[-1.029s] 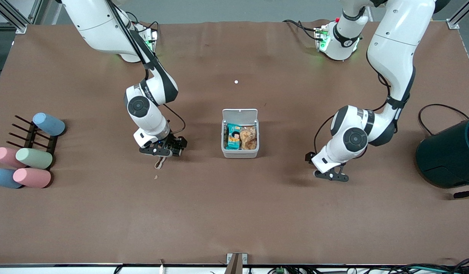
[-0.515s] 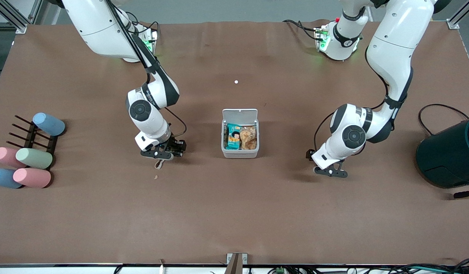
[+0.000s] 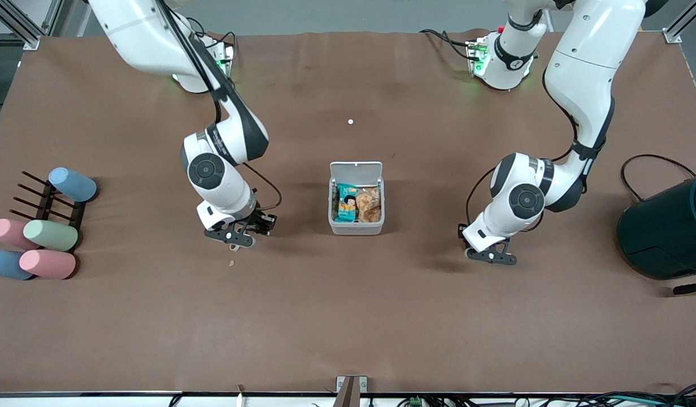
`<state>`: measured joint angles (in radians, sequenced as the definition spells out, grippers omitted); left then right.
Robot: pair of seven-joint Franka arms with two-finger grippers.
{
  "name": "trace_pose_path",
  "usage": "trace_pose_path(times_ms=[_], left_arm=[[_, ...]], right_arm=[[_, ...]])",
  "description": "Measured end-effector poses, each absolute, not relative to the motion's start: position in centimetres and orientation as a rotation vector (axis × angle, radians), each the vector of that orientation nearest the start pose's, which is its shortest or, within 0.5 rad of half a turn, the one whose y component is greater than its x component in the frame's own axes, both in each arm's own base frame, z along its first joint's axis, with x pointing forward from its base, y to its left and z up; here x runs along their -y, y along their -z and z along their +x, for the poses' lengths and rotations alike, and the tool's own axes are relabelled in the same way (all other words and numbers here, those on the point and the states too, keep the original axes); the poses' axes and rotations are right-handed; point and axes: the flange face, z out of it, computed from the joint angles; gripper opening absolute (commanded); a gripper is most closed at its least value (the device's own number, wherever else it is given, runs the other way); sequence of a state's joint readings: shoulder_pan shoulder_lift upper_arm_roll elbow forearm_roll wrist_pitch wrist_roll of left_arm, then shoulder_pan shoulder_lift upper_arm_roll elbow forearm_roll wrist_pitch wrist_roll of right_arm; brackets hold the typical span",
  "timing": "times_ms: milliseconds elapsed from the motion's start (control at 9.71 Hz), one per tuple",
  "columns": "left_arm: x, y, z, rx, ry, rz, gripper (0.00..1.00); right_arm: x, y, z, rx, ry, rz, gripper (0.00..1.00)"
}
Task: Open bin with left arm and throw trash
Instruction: 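Carry the black wrapper over the bin and release it with the right gripper, then release the tape with the left gripper while the right gripper withdraws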
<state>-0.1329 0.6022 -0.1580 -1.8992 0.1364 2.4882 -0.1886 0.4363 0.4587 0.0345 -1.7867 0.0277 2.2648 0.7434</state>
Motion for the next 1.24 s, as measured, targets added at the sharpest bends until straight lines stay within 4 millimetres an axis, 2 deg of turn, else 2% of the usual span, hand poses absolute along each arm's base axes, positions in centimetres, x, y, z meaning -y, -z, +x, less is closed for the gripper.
trace_pose_path(times_ms=[103,206,309,412,515,618,721,926,1029,1132,1235], left_arm=[[18.2,-19.0,60.8,-0.296,0.016,-3.138,0.0],[18.9,-20.1,61.3,-0.31,0.049,-3.14,0.0],[19.5,-21.3,61.6,-0.32,0.066,-3.138,0.0],[19.9,-22.7,61.9,-0.32,0.07,-3.136,0.0],[20.7,-24.1,62.0,-0.299,0.067,-3.141,0.0],[22.0,-25.5,61.7,-0.25,0.06,-3.152,0.0],[23.9,-26.7,61.2,-0.2,0.048,-3.163,0.0],[28.5,-28.6,60.0,-0.151,0.037,-3.171,0.0],[30.2,-29.5,59.7,-0.147,0.044,-3.172,0.0],[31.0,-30.1,59.6,-0.149,0.053,-3.173,0.01],[31.2,-30.5,59.7,-0.149,0.06,-3.175,0.01]], right_arm=[[-32.5,-34.2,58.6,-0.489,-0.021,-3.024,0.24],[-35.8,-36.9,57.9,-0.49,-0.037,-2.968,0.25],[-38.7,-37.8,56.5,-0.479,-0.046,-2.941,0.25],[-41.8,-37.6,54.5,-0.454,-0.058,-2.943,0.25],[-44.7,-36.7,52.3,-0.417,-0.076,-2.956,0.25],[-46.8,-36.0,50.6,-0.41,-0.087,-2.961,0.25],[-47.9,-35.7,49.7,-0.414,-0.09,-2.962,0.25],[-48.5,-35.5,49.2,-0.403,-0.087,-2.962,0.29],[-48.9,-34.9,49.2,-0.399,-0.071,-2.953,0.44],[-49.2,-33.8,49.2,-0.397,-0.066,-2.95,0.64],[-49.4,-32.8,49.3,-0.394,-0.064,-2.955,0.68]])
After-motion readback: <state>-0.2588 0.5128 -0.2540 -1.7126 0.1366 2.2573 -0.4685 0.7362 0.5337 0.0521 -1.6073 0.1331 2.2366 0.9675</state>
